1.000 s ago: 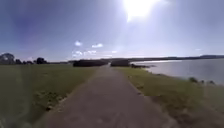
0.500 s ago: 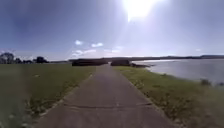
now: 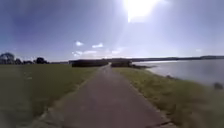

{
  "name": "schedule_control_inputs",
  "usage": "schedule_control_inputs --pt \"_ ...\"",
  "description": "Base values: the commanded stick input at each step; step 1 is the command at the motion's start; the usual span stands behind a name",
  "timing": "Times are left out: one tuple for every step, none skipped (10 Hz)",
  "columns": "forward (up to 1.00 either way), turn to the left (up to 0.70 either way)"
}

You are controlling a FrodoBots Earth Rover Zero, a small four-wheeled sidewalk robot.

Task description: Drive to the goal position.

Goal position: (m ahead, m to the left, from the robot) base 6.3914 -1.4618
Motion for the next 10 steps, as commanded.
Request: schedule_control_inputs --pt "0.85 0.00" --pt "0.85 0.00" --pt "0.85 0.00" --pt "0.85 0.00" --pt "0.85 0.00" --pt "0.85 0.00" --pt "0.85 0.00" --pt "0.85 0.00" --pt "0.85 0.00" --pt "0.85 0.00"
